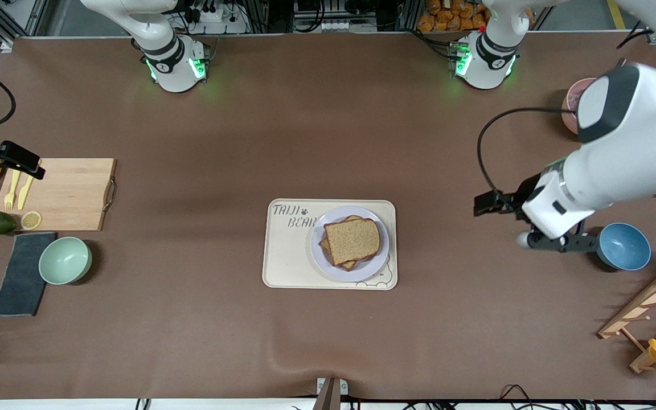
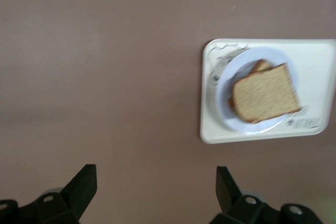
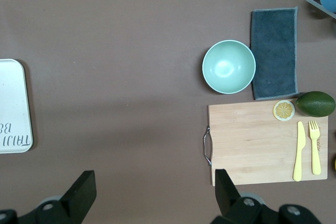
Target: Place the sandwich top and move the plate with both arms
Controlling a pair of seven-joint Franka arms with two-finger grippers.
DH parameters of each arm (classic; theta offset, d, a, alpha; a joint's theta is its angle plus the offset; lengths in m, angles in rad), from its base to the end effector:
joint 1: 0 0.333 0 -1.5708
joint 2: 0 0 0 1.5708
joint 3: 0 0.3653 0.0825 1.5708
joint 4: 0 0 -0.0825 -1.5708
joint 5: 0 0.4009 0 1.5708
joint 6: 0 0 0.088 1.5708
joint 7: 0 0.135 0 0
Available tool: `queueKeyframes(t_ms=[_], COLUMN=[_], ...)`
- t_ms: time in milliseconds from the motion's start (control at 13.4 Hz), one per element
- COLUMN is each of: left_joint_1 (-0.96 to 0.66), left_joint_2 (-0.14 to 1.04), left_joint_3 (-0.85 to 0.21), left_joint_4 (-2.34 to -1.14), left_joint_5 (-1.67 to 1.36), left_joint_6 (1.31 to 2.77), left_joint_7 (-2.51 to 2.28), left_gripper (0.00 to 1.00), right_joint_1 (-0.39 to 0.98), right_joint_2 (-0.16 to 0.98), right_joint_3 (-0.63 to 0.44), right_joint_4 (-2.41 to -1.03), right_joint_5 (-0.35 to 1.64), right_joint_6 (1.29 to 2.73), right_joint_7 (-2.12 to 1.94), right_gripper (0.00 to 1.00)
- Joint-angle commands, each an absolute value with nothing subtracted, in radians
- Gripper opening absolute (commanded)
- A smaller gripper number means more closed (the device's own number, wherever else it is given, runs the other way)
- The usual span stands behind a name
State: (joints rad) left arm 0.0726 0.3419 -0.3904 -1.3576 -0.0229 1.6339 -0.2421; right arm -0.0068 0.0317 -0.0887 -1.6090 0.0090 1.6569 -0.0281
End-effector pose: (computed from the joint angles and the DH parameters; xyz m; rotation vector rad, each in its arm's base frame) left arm 0.6597 -0.1754 0.5544 3.0038 -0.0840 -0.1210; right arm 0.5874 -0.0543 0.6163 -3.1345 0.1067 -0.0262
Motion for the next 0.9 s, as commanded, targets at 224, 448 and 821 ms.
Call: queueKeyframes(t_ms=[224,448,821], left_joint_1=[0.104,0.123,-0.033], left_joint_2=[0.166,0.112,0.068], left_joint_3=[-0.377,-0.354,-0.178], left_joint_4=[-1.371,-1.373,-1.407], left_joint_5=[0.084,0.052,0.049], left_joint_6=[1.497,1.482,1.47], left_joint_7=[-0.238,-0.229,-0.222], left_gripper=[1.0,1.0,1.0], right_joint_1=[-0.015,-0.012,-0.014], right_joint_2=[0.029,0.029,0.029], right_joint_3=[-0.08,-0.08,-0.08], right_joint_4=[-1.611,-1.611,-1.611], right_joint_5=[0.002,0.002,0.002], right_joint_6=[1.66,1.66,1.66], right_joint_7=[-0.021,-0.023,-0.023], right_gripper=[1.0,1.0,1.0])
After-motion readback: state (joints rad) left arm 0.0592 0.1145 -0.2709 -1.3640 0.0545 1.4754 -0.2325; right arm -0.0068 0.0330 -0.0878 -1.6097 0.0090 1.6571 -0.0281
